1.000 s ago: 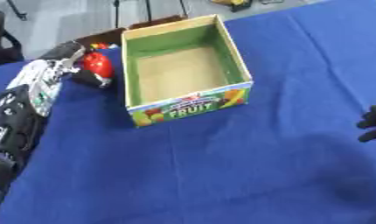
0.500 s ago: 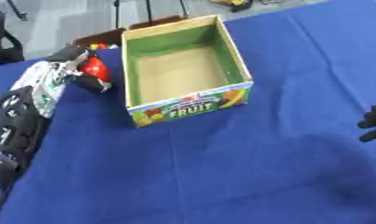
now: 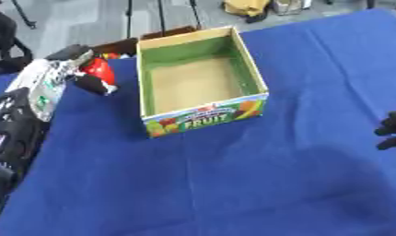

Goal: Pick up objects on the table and place them in the box.

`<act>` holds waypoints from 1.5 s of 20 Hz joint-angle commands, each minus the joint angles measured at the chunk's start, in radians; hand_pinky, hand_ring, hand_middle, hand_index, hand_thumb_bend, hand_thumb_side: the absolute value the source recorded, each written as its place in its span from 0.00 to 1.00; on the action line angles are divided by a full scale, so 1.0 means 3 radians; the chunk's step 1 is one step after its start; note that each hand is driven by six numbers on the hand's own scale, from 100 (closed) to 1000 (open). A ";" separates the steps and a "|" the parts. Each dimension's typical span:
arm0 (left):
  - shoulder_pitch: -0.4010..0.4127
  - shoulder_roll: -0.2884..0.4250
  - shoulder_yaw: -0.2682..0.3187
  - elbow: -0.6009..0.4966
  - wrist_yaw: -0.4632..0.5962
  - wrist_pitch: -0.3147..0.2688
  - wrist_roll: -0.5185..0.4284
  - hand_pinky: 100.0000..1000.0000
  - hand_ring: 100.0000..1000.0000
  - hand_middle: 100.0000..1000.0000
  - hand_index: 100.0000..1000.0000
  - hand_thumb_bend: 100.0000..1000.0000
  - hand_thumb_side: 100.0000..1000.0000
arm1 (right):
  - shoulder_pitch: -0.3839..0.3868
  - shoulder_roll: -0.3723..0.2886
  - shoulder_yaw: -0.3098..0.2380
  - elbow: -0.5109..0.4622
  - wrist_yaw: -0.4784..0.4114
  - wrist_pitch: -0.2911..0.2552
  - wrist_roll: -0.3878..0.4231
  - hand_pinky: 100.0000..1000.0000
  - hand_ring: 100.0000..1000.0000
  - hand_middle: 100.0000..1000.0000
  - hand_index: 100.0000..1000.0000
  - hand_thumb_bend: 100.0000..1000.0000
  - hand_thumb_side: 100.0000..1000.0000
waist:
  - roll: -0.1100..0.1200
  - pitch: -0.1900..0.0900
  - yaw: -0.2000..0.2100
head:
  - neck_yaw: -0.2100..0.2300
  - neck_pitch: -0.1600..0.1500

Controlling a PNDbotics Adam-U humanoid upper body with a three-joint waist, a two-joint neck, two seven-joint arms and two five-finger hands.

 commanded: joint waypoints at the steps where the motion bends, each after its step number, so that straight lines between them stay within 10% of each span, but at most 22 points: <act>1: -0.0158 0.0070 -0.0052 -0.0188 0.0029 -0.0050 -0.0082 0.30 0.37 0.44 0.64 0.16 0.22 | -0.0011 -0.0053 -0.0032 -0.0022 -0.0013 -0.0005 0.0001 0.49 0.61 0.58 0.69 0.00 0.90 | -0.0039 -0.0125 0.0009 | -0.0006 0.0024; 18: -0.0204 -0.0850 -0.0336 -0.0031 -0.0263 -0.0281 -0.0041 0.31 0.39 0.46 0.65 0.22 0.24 | -0.0128 -0.0009 0.0040 -0.0033 -0.0053 0.0011 0.0086 0.49 0.61 0.58 0.69 0.00 0.90 | 0.0058 -0.0102 -0.0295 | 0.0135 -0.0107; 20: -0.0168 -0.0864 -0.0332 0.0004 -0.0304 -0.0270 -0.0050 0.34 0.41 0.49 0.67 0.36 0.31 | -0.0129 -0.0009 0.0039 -0.0035 -0.0050 0.0013 0.0086 0.49 0.61 0.58 0.69 0.00 0.90 | 0.0072 -0.0092 -0.0305 | 0.0130 -0.0114; 23: -0.0144 -0.0847 -0.0316 0.0002 -0.0440 -0.0214 0.0084 0.51 0.53 0.56 0.74 0.98 0.61 | -0.0124 -0.0011 0.0034 -0.0036 -0.0046 0.0017 0.0082 0.49 0.61 0.58 0.69 0.00 0.91 | 0.0086 -0.0092 -0.0307 | 0.0123 -0.0114; 30: -0.0103 -0.0728 -0.0258 -0.0315 -0.0925 -0.0051 0.0952 0.90 0.76 0.69 0.80 1.00 0.86 | -0.0094 -0.0006 0.0024 -0.0027 -0.0048 0.0018 0.0075 0.49 0.61 0.58 0.69 0.00 0.90 | 0.0049 -0.0156 -0.0246 | 0.0099 -0.0089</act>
